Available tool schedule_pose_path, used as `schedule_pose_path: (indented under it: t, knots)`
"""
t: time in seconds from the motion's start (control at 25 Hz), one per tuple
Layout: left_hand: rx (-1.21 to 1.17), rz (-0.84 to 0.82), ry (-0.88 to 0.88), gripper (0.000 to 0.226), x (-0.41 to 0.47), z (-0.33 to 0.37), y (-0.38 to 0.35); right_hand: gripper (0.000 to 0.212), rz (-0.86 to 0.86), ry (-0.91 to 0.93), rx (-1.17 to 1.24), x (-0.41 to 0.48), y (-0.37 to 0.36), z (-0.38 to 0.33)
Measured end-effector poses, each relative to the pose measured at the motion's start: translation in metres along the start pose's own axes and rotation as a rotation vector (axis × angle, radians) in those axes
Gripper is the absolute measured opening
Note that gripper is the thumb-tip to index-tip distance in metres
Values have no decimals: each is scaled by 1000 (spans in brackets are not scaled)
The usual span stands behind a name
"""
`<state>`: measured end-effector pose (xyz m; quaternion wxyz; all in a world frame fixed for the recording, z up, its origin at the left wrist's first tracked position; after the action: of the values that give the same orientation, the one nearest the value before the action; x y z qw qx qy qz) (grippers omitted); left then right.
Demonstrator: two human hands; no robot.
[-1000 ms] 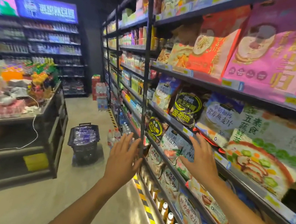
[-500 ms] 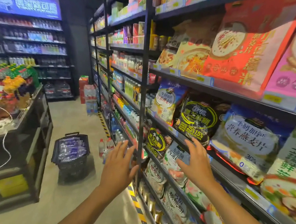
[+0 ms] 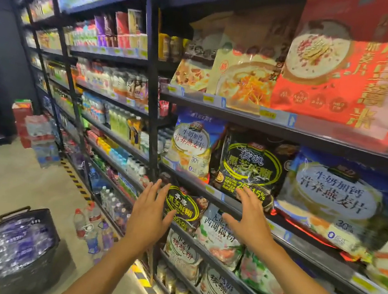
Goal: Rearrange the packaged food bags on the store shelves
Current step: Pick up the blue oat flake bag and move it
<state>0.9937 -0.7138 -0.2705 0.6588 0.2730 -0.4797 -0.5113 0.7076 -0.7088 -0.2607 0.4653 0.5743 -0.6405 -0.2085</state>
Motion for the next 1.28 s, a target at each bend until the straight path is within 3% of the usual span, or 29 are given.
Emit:
schedule_pose_path:
  t: [0.48,0.76,0.88,1.0,1.12,1.28]
  knots:
    - [-282,-152,63,79,211,-36,-64,91,-11,-59,74,151,-60,31]
    - [-487,-206,52,58,318,-49,-79,90,2,-245,214,224,-95,32]
    - [-590,-257,71,53,369,-65,-105,78,25,-361,297,245,-118,29]
    - [-655,-310,122,69,413,-78,-134,49,29,-461,261,261,-135,23]
    - [-734,-405,184,90,428,-74,-137,46,70,-526,243,268,-141,19]
    - [-751,-542,289,93,438,-78,-159,44,137,-609,254,268,-152,21]
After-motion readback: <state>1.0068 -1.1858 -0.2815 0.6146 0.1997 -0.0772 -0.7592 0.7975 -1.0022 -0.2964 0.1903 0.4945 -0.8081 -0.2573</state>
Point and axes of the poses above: each hand's wrist, its own x-axis towards the middle knuckle, its own y-axis out of the back of the hand, z = x × y, the point moved 7 cm from there along x, towards the middle knuckle, and after that the axes turned 8 degrees about y, right-handed, at the moved point
